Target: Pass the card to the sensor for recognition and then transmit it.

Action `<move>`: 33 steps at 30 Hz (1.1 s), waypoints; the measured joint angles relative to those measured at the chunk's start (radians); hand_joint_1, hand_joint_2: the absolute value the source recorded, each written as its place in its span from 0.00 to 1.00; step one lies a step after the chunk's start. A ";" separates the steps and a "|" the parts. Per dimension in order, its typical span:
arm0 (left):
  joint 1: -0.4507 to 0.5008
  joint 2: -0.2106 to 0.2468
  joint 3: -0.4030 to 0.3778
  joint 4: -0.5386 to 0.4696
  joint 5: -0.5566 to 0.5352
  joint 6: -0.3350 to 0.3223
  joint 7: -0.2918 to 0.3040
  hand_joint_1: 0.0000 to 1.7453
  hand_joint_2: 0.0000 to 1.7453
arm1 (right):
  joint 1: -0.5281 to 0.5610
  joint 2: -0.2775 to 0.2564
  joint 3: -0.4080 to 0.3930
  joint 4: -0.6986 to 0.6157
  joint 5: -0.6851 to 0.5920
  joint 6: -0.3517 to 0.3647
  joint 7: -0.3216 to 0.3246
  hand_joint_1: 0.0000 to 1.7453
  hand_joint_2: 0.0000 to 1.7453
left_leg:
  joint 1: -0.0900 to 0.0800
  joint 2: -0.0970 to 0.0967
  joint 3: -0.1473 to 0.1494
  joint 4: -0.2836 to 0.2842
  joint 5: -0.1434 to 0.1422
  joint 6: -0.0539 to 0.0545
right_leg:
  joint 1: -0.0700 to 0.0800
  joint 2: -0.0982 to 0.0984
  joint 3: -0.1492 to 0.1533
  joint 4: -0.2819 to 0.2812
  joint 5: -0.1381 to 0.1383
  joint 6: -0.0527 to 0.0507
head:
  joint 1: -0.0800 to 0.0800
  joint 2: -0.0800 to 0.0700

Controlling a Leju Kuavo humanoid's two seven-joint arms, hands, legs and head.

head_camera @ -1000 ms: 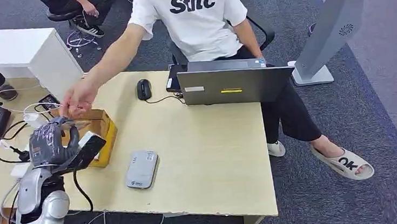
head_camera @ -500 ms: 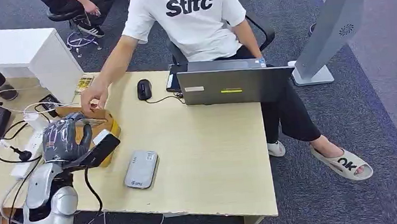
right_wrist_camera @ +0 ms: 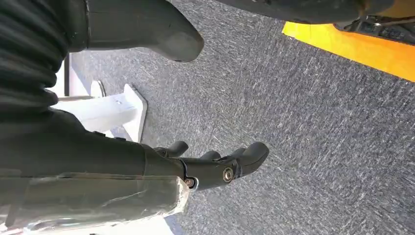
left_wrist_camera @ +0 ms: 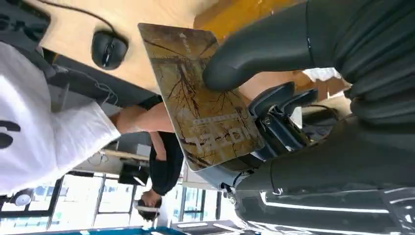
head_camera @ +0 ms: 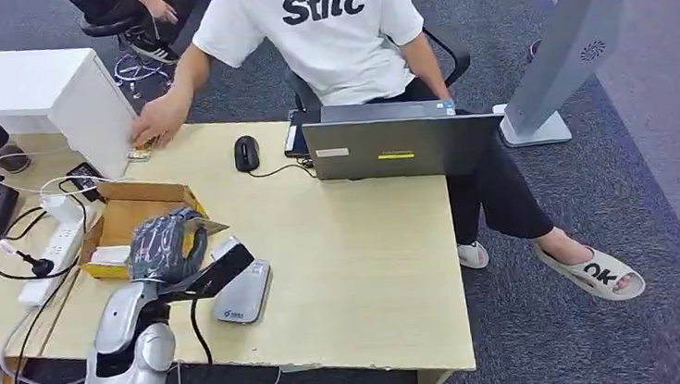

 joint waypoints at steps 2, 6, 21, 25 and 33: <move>0.000 -0.003 -0.002 0.010 0.000 0.000 0.000 1.00 1.00 | 0.000 0.000 0.000 0.000 0.004 0.000 -0.001 0.00 1.00 | 0.000 0.000 0.000 0.000 0.000 0.000 | 0.000 0.000 0.000 0.000 0.000 0.000 | 0.000 0.000; 0.000 -0.009 -0.005 0.028 -0.001 -0.003 0.001 1.00 1.00 | 0.000 0.000 0.000 0.000 0.012 0.000 -0.002 0.00 1.00 | 0.000 0.000 0.000 0.000 0.000 0.000 | 0.000 0.000 0.000 0.000 0.000 0.000 | 0.000 0.000; 0.010 -0.018 -0.007 0.162 -0.081 -0.015 0.052 1.00 1.00 | -0.004 0.000 -0.020 -0.001 0.022 0.008 0.012 0.00 1.00 | 0.000 0.000 0.000 0.000 0.000 0.000 | 0.000 0.000 0.000 0.000 0.000 0.000 | 0.000 0.000; 0.018 -0.017 -0.007 0.194 -0.100 -0.012 0.053 1.00 1.00 | -0.004 0.000 -0.026 -0.002 0.031 0.015 0.012 0.00 1.00 | 0.000 0.000 0.000 0.000 0.000 0.000 | 0.000 0.000 0.000 0.000 0.000 0.000 | 0.000 0.000; 0.016 -0.018 -0.006 0.240 -0.123 -0.001 0.051 1.00 1.00 | -0.005 0.000 -0.034 -0.002 0.033 0.017 0.011 0.00 1.00 | 0.000 0.000 0.000 0.000 0.000 0.000 | 0.000 0.000 0.001 0.000 0.000 0.000 | 0.000 0.000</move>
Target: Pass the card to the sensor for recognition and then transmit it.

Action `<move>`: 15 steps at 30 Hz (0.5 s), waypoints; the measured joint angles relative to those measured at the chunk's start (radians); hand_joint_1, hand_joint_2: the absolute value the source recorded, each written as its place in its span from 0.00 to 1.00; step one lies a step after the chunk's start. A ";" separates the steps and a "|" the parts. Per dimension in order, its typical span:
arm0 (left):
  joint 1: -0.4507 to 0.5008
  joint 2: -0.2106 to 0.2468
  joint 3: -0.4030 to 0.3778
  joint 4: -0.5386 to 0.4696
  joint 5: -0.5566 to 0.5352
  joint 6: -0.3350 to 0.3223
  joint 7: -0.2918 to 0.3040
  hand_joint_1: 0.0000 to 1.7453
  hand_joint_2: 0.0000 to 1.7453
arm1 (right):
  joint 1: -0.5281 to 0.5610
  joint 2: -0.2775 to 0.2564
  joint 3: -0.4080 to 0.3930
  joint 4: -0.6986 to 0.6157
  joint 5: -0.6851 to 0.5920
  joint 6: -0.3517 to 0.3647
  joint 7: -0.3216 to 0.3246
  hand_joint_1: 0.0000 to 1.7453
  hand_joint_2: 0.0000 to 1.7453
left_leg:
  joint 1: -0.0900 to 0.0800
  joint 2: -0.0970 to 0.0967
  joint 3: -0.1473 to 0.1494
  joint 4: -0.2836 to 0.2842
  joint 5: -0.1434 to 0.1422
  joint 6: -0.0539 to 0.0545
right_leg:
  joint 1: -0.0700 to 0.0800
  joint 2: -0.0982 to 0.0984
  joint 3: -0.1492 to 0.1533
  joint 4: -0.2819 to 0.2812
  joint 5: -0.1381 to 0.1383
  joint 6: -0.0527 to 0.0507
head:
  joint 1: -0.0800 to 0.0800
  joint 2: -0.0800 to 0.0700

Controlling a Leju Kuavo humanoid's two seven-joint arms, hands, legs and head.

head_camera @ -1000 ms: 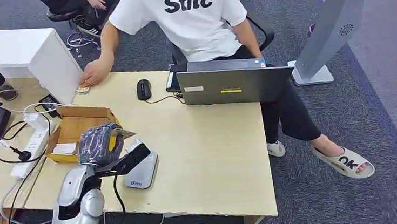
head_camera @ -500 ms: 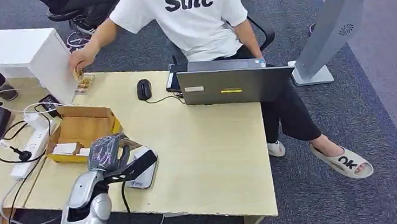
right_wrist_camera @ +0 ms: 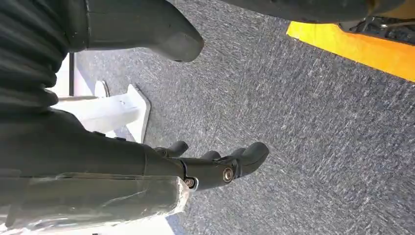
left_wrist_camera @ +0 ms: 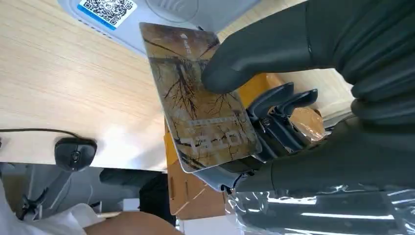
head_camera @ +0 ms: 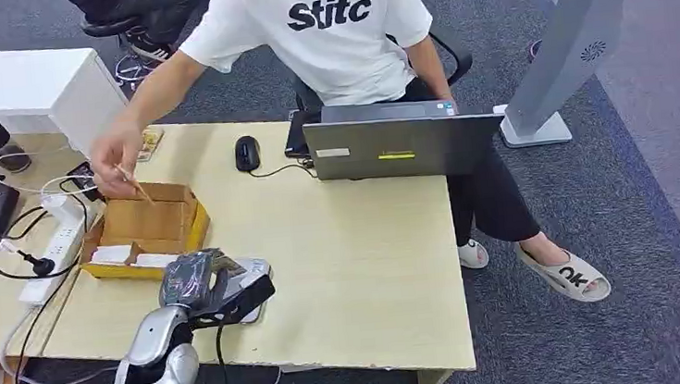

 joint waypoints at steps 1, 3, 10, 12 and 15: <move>-0.001 0.000 0.000 0.004 -0.002 0.003 0.000 1.00 1.00 | 0.000 0.000 0.000 0.000 0.000 0.002 0.000 0.00 1.00 | 0.000 0.000 0.000 0.000 0.000 0.000 | 0.000 0.000 0.000 0.000 0.000 0.000 | 0.000 0.000; -0.003 0.000 0.001 0.012 -0.004 0.007 -0.002 1.00 1.00 | 0.000 0.000 -0.002 0.000 0.000 0.002 0.000 0.00 1.00 | 0.000 0.000 0.001 0.000 0.000 0.000 | 0.000 0.000 0.001 0.000 0.000 0.000 | 0.000 0.000; -0.007 -0.001 0.001 0.021 -0.013 0.008 -0.009 1.00 1.00 | 0.000 0.000 -0.015 0.000 0.000 0.002 0.003 0.00 1.00 | 0.000 0.000 0.002 0.000 0.000 0.000 | 0.000 0.000 0.002 0.000 0.000 0.000 | 0.000 0.000; -0.009 0.000 0.002 0.021 -0.016 0.013 -0.009 1.00 1.00 | 0.000 0.000 -0.017 0.000 0.000 0.002 0.002 0.00 1.00 | 0.000 0.000 0.002 0.000 0.000 0.000 | 0.000 0.000 0.002 0.000 0.000 0.000 | 0.000 0.000; -0.011 0.003 0.005 0.012 -0.031 0.017 -0.009 1.00 1.00 | 0.000 0.000 -0.021 0.000 0.000 0.000 0.000 0.00 1.00 | 0.000 0.000 0.002 0.000 0.000 0.000 | 0.000 0.000 0.002 0.000 0.000 0.000 | 0.000 0.000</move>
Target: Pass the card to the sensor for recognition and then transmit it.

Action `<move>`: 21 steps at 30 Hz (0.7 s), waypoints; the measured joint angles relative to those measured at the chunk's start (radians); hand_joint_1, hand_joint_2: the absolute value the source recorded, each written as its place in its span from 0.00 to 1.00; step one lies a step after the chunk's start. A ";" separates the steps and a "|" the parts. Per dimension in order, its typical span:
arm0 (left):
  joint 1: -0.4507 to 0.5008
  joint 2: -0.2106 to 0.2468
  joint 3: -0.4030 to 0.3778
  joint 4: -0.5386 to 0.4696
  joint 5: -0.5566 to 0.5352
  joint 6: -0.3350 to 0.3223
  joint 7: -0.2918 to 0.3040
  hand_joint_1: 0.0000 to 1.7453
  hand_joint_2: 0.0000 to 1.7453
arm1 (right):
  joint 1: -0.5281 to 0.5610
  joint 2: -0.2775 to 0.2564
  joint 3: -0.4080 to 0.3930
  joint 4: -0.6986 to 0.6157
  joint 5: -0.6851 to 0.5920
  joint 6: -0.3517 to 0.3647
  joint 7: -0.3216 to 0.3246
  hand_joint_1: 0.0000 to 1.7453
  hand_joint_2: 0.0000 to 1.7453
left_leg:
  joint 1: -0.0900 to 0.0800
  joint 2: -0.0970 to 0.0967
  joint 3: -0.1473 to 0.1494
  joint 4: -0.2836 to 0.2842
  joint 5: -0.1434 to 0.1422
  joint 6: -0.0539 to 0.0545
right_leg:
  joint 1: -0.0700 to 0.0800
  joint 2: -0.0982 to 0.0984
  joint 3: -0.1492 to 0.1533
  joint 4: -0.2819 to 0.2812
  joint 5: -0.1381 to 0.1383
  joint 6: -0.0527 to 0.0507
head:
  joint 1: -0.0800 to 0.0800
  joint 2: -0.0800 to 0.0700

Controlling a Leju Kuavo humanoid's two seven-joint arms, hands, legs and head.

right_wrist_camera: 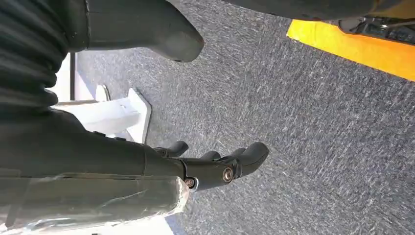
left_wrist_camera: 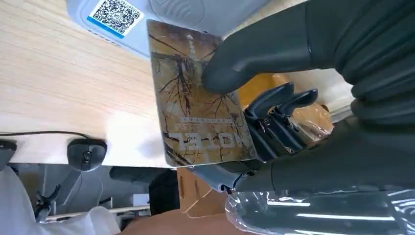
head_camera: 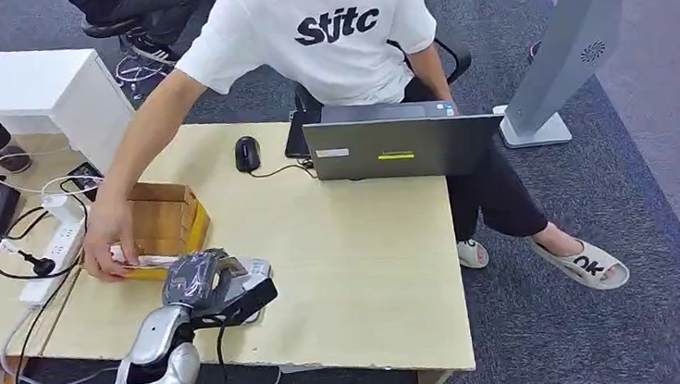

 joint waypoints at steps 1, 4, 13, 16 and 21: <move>0.000 0.004 0.001 -0.008 -0.007 -0.003 0.002 1.00 1.00 | 0.000 0.000 -0.002 0.000 0.000 0.000 0.000 0.00 1.00 | 0.000 0.000 0.000 0.000 0.000 0.000 | 0.000 0.000 0.000 0.000 0.000 0.000 | 0.000 0.000; -0.011 0.020 0.003 -0.042 -0.028 -0.022 0.018 1.00 1.00 | 0.000 0.000 -0.003 0.000 0.000 -0.005 0.002 0.00 1.00 | 0.000 0.000 0.000 0.000 0.000 0.000 | 0.000 0.000 -0.001 0.000 0.000 0.000 | 0.000 0.000; -0.070 0.073 0.013 -0.125 -0.049 -0.042 0.039 1.00 1.00 | 0.000 -0.001 -0.003 -0.003 0.000 -0.019 -0.003 0.00 1.00 | 0.000 0.000 -0.001 0.000 0.000 0.000 | 0.000 0.000 -0.001 0.000 0.000 0.000 | 0.000 0.000; -0.091 0.085 0.023 -0.146 -0.051 -0.049 0.040 1.00 1.00 | 0.000 -0.001 -0.003 -0.004 0.000 -0.019 -0.003 0.00 1.00 | 0.000 0.000 -0.001 0.000 0.000 0.000 | 0.000 0.000 -0.001 0.000 0.000 0.000 | 0.000 0.000; -0.112 0.104 0.028 -0.173 -0.059 -0.049 0.050 1.00 1.00 | 0.000 -0.001 -0.003 -0.005 0.000 -0.019 -0.007 0.00 1.00 | 0.000 0.000 -0.001 0.000 0.000 0.000 | 0.000 0.000 -0.001 0.000 0.000 0.000 | 0.000 0.000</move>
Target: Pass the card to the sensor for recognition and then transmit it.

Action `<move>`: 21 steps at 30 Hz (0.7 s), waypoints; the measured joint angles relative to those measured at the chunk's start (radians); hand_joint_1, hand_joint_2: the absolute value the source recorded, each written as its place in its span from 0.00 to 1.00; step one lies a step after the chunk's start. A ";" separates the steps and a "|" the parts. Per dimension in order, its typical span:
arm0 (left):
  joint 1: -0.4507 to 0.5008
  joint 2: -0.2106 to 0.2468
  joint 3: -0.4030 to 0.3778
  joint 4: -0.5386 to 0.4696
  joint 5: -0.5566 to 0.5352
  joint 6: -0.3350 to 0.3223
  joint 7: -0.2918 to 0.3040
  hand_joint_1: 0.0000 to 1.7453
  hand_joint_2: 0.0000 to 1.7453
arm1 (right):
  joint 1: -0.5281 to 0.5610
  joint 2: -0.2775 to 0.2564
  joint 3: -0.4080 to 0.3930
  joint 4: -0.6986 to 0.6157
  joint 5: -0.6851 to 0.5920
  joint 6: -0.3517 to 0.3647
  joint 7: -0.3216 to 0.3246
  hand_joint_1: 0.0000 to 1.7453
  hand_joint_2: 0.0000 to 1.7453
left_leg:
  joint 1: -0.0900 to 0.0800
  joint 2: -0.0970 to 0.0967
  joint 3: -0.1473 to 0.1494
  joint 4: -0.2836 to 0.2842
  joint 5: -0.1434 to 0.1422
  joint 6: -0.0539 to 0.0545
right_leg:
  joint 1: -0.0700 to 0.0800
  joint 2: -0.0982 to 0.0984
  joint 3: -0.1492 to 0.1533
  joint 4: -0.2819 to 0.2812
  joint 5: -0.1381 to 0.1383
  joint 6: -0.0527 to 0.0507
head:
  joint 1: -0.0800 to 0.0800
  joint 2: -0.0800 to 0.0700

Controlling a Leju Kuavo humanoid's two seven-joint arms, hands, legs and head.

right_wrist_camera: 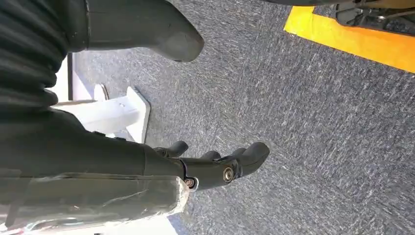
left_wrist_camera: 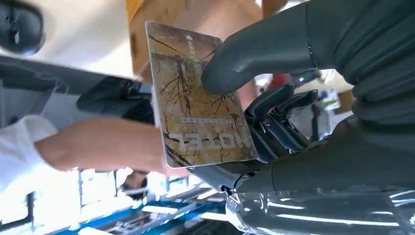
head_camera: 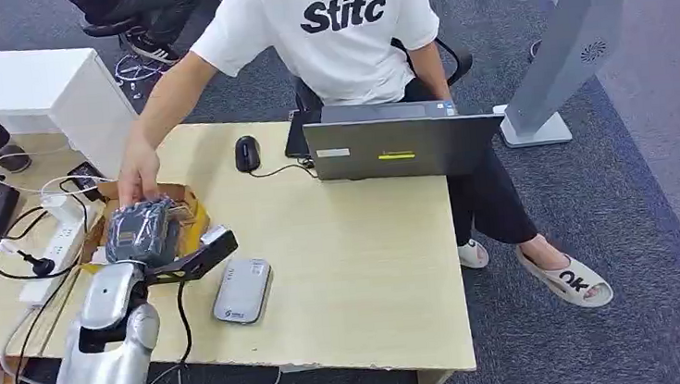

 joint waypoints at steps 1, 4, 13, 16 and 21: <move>-0.008 0.005 0.000 -0.006 -0.002 0.000 0.001 1.00 1.00 | 0.000 0.000 0.000 0.000 0.000 0.000 -0.001 0.00 1.00 | 0.000 0.000 0.000 0.000 0.000 0.000 | 0.000 0.000 0.000 0.000 0.000 0.000 | 0.000 0.000; -0.039 0.029 0.010 -0.023 -0.008 -0.010 0.013 1.00 1.00 | 0.000 0.000 0.000 0.000 0.000 0.000 -0.010 0.00 1.00 | 0.000 0.000 0.000 0.000 0.000 0.000 | 0.000 0.000 0.000 0.000 0.000 0.000 | 0.000 0.000; -0.105 0.100 0.030 -0.044 -0.011 -0.009 0.043 1.00 1.00 | 0.000 -0.001 0.007 0.000 0.000 -0.009 -0.009 0.00 1.00 | 0.000 0.001 0.000 0.000 0.000 0.000 | 0.000 0.001 0.000 0.001 0.000 0.000 | 0.000 0.000; -0.119 0.116 0.036 -0.054 -0.011 -0.010 0.051 0.00 1.00 | 0.000 -0.002 0.010 0.000 0.000 -0.016 -0.003 0.00 1.00 | 0.000 0.002 0.000 0.000 0.000 0.000 | 0.000 0.003 -0.001 0.001 0.000 0.000 | 0.000 0.000; -0.117 0.125 0.072 -0.090 -0.011 0.025 0.074 0.00 1.00 | 0.000 -0.003 0.014 0.000 0.000 -0.018 0.000 0.00 1.00 | 0.000 0.001 -0.001 0.000 0.000 0.000 | 0.000 0.002 -0.001 0.001 0.000 0.000 | 0.000 0.000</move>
